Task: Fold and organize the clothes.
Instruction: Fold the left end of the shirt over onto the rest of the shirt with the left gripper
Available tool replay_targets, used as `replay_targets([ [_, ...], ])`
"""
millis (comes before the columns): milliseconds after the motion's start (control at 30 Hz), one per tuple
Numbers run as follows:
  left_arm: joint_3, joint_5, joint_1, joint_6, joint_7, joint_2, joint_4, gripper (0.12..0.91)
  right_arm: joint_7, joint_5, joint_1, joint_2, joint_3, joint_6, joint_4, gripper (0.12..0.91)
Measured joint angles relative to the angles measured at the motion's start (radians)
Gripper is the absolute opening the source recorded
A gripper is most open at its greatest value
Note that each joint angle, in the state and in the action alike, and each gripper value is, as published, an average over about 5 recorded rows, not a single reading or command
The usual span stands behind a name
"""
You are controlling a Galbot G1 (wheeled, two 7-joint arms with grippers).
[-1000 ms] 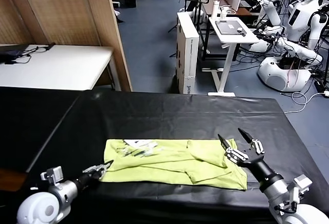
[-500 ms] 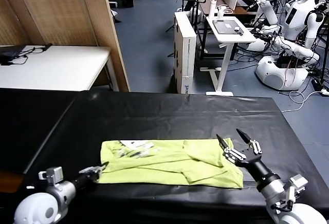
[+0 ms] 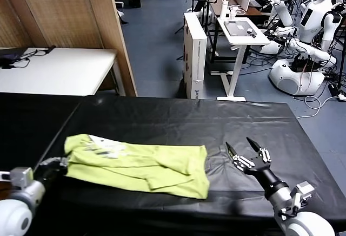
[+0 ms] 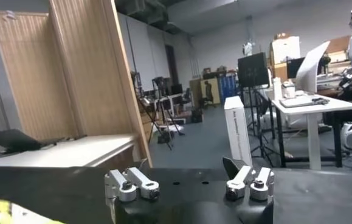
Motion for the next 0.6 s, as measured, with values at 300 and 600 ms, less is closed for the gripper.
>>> replay_targets([
  [300, 0.152, -0.266, -0.042, 0.096, -0.108, -0.074, -0.095, 0.173, -0.002, -0.059, -0.037, 0.036, 0.043, -0.008, 0.001, 0.907],
  [600, 0.416, -0.309, -0.113, 0.097, -0.122, -0.142, -0.086, 0.173, -0.007, -0.136, -0.065, 0.09, 0.061, -0.002, -0.025, 0.907],
])
